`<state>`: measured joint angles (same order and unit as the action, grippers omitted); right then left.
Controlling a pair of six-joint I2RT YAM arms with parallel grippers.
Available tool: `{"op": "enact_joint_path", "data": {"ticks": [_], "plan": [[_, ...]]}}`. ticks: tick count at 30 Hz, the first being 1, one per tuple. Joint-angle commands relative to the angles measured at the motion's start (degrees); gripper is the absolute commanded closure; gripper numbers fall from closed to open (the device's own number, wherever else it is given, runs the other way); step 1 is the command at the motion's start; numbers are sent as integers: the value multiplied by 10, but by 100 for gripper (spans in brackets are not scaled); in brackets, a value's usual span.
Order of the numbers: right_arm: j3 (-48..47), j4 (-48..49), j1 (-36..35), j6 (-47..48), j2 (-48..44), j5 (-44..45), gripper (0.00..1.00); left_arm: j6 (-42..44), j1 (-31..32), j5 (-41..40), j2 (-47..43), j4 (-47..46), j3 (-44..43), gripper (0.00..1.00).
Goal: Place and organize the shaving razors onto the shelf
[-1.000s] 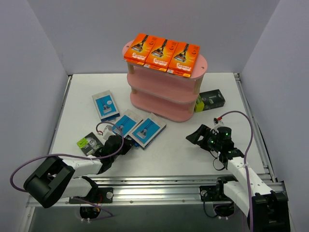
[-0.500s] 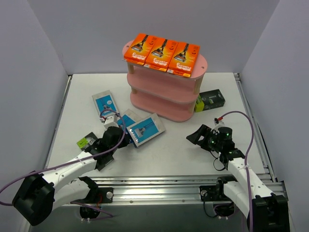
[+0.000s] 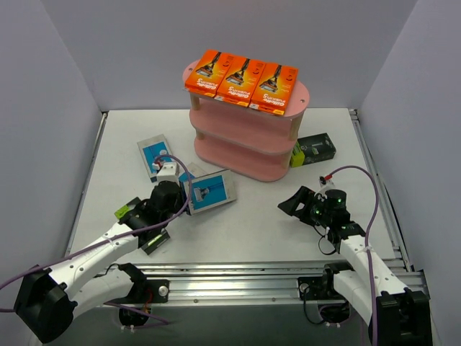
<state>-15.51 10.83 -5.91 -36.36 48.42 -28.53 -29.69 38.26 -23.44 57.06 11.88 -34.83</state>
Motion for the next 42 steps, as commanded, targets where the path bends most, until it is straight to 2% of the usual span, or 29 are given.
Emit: {"op": "enact_joint_path", "data": {"ticks": [1,15,24,42], "plan": [[-12,-4,5,9,0,0,26,46,14,-43,-10,17,-41,98],[-9,5,5,8,12,1,26,125,37,-100,-3,36,-118,98],[-8,8,5,6,10,1,26,181,42,-105,20,58,-170,98],[-4,11,5,5,4,1,26,177,42,-66,4,49,-227,98]]}}
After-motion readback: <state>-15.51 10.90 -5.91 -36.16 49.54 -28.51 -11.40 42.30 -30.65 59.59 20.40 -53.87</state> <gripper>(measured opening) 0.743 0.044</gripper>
